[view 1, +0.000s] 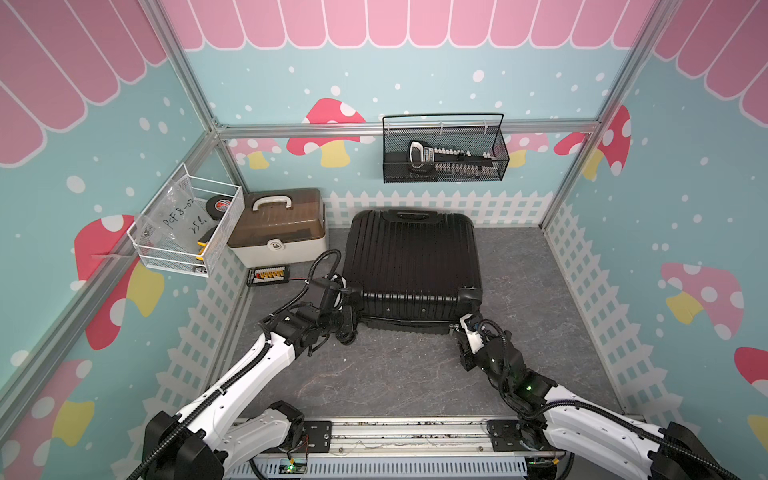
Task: Close the suitcase zippers
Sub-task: Zip the zipper on the suitcase.
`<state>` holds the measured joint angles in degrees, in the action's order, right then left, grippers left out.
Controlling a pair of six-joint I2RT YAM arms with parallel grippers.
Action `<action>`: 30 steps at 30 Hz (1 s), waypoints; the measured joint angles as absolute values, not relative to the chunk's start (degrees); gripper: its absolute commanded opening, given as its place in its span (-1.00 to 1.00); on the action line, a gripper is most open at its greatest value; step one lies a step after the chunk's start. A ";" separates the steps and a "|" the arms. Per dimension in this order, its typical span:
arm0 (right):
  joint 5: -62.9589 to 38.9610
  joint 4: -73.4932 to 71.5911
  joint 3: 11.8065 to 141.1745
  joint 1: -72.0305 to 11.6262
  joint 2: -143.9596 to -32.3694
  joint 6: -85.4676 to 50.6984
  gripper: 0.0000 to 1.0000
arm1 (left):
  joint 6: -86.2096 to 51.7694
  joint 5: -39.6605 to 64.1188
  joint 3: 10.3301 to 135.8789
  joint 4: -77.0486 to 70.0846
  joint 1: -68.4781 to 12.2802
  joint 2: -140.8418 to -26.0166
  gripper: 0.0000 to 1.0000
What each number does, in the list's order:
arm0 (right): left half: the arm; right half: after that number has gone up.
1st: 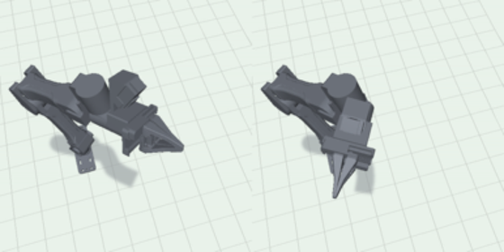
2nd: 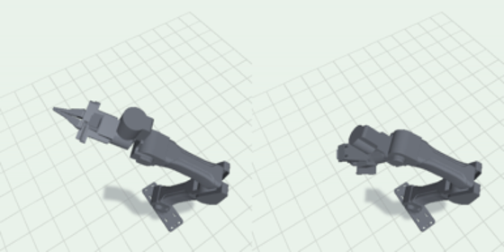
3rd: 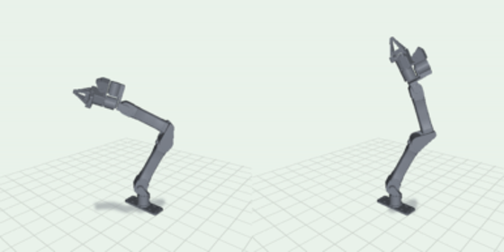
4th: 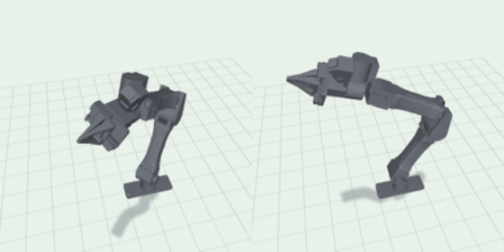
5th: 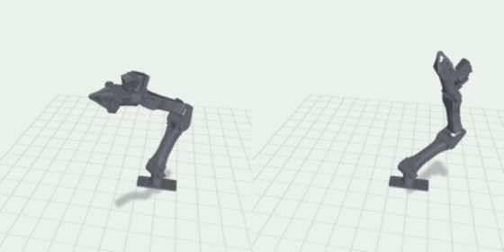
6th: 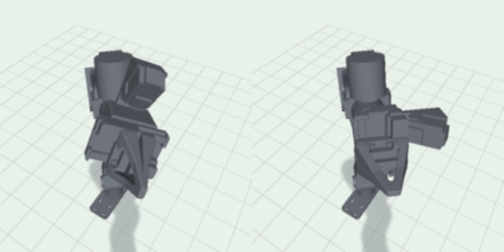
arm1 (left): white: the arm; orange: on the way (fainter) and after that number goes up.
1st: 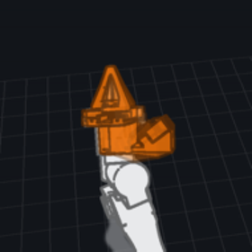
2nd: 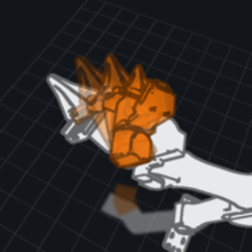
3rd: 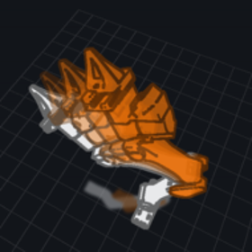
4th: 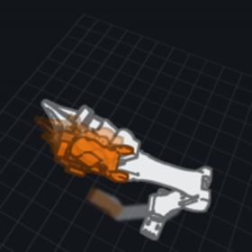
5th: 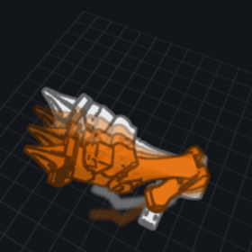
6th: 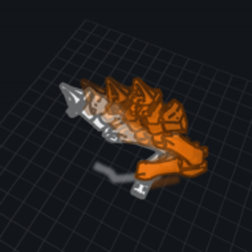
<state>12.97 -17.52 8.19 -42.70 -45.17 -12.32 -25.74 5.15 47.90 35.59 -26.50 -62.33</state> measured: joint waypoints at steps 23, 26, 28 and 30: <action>19.64 -13.17 8.21 -43.09 -42.13 -12.32 -0.93 | -24.40 7.27 48.47 34.44 -29.15 -63.79 0.08; 20.18 -12.49 8.21 -43.13 -41.52 -12.34 -0.88 | -22.92 8.23 48.47 35.44 -30.13 -64.42 0.20; 20.34 -11.97 8.21 -43.13 -40.99 -12.36 -0.79 | -22.22 8.78 48.47 36.07 -30.50 -64.71 0.30; 20.47 -11.68 8.21 -43.18 -40.42 -12.38 -0.66 | -21.63 8.88 48.47 36.64 -30.83 -64.69 0.40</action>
<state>20.47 -11.68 8.21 -43.18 -40.42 -12.38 -21.63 8.88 48.47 36.64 -30.83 -64.69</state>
